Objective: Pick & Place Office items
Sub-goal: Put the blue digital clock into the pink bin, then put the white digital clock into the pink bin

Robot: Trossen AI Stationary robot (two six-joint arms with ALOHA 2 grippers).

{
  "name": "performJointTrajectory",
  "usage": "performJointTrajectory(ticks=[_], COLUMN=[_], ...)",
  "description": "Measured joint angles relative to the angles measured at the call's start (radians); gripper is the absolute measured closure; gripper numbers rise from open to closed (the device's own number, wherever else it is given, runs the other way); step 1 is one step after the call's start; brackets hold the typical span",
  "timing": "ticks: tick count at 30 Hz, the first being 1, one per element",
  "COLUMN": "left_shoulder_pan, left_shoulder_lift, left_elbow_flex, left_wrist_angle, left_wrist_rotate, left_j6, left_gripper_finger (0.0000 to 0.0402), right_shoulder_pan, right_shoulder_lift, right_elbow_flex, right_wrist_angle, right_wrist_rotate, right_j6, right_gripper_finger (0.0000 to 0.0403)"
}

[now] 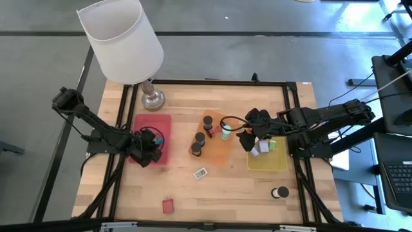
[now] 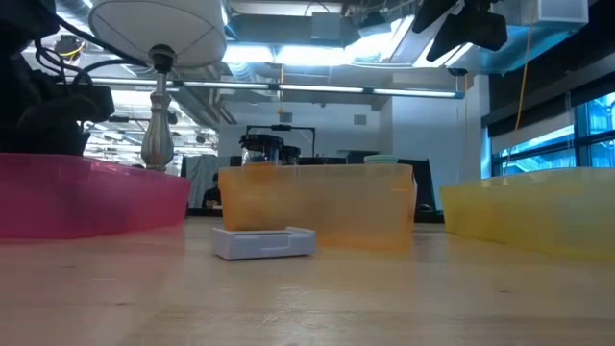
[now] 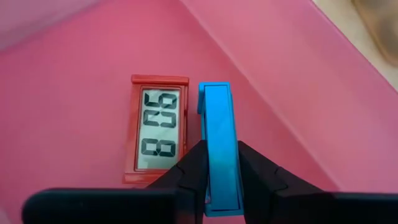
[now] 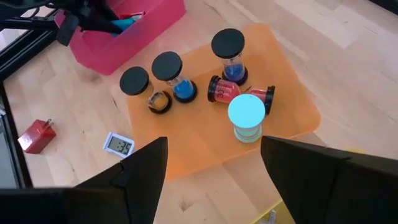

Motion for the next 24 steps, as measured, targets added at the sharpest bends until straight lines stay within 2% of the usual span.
performJointTrajectory(ticks=[15, 24], left_shoulder_pan=[0.0, 0.0], left_shoulder_lift=[-0.006, -0.019], left_elbow_flex=[0.015, 0.132], left_wrist_angle=[-0.002, -0.006], left_wrist_rotate=[0.027, 0.022], left_j6=[0.063, 0.244], left_gripper_finger=[0.0283, 0.024], right_shoulder_pan=[0.0, 0.0], right_shoulder_lift=[0.0, 0.0], right_elbow_flex=[0.0, 0.0], right_wrist_angle=[0.0, 0.0], right_wrist_rotate=[0.026, 0.026], right_j6=[-0.008, -0.01], right_gripper_finger=[0.0142, 0.0142])
